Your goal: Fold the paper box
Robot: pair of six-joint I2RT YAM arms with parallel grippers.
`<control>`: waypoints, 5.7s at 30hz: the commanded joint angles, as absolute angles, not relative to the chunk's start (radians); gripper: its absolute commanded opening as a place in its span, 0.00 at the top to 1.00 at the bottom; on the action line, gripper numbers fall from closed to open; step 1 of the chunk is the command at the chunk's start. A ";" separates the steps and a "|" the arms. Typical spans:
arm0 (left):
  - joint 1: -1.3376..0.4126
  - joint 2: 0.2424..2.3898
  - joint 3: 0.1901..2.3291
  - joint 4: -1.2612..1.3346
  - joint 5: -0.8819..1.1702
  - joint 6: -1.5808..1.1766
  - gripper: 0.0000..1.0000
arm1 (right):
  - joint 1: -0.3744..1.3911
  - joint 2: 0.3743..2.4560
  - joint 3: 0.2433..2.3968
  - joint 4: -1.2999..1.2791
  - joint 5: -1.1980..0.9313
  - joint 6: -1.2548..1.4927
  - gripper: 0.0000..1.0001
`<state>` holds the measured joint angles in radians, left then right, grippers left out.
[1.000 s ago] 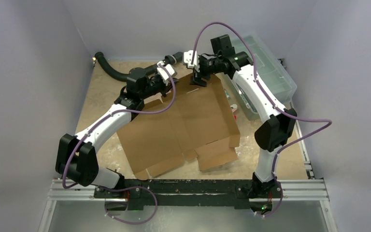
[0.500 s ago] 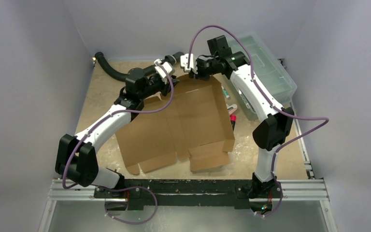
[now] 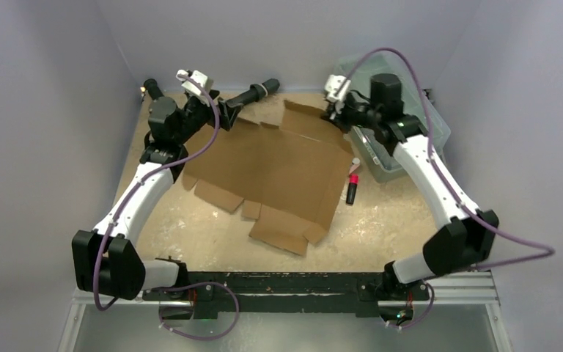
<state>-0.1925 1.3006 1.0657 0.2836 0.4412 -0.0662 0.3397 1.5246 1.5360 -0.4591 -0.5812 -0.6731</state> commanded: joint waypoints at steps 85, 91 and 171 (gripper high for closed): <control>-0.119 0.959 0.823 0.099 0.422 -0.009 1.00 | 0.030 0.984 1.202 -0.367 -1.031 -0.575 0.04; -0.173 1.004 0.868 0.069 0.469 0.145 1.00 | 0.029 1.100 1.395 -0.525 -1.130 -0.609 0.01; -0.238 0.685 0.896 -0.095 0.283 -0.345 0.15 | 0.016 0.936 0.951 0.007 -0.948 -0.212 1.00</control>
